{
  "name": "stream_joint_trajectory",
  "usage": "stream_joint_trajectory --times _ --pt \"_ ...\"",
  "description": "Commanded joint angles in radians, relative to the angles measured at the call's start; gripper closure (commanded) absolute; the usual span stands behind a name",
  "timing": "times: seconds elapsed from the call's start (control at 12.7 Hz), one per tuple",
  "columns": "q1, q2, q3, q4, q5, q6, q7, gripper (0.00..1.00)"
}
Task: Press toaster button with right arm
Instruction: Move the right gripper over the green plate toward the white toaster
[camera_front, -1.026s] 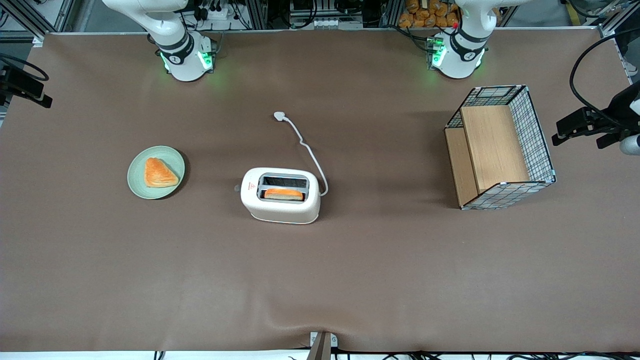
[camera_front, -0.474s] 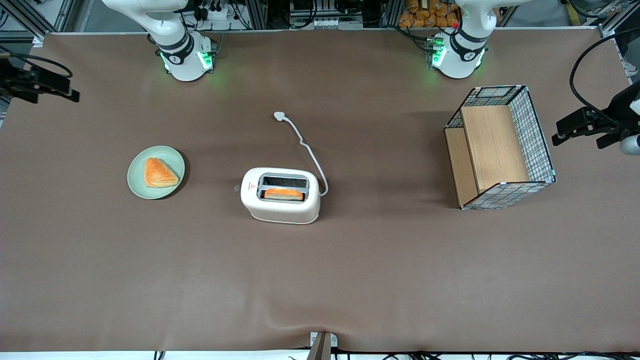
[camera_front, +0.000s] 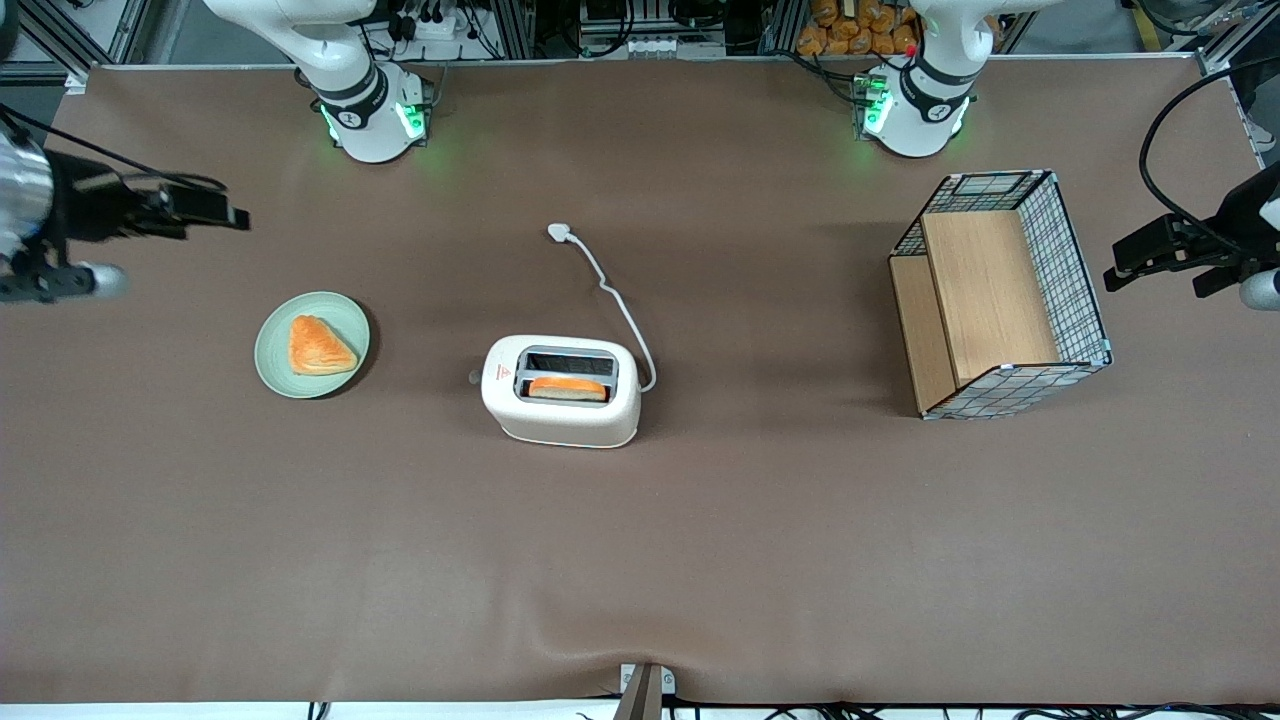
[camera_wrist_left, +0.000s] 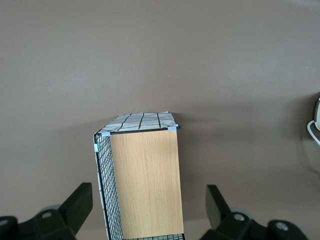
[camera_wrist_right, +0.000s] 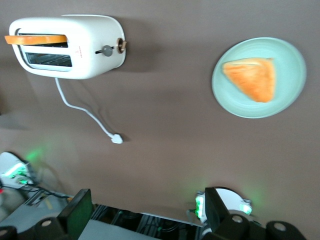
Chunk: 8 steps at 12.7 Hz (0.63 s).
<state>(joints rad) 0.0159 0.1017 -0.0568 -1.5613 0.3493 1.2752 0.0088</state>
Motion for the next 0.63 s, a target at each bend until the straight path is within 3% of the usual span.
stream_joint_trajectory --times 0.0,0.55 --pt "0.002 0.064 0.008 -0.052 0.107 0.048 0.014 0.0" --pt "0.044 0.294 0.008 -0.049 0.373 0.138 0.007 0.0"
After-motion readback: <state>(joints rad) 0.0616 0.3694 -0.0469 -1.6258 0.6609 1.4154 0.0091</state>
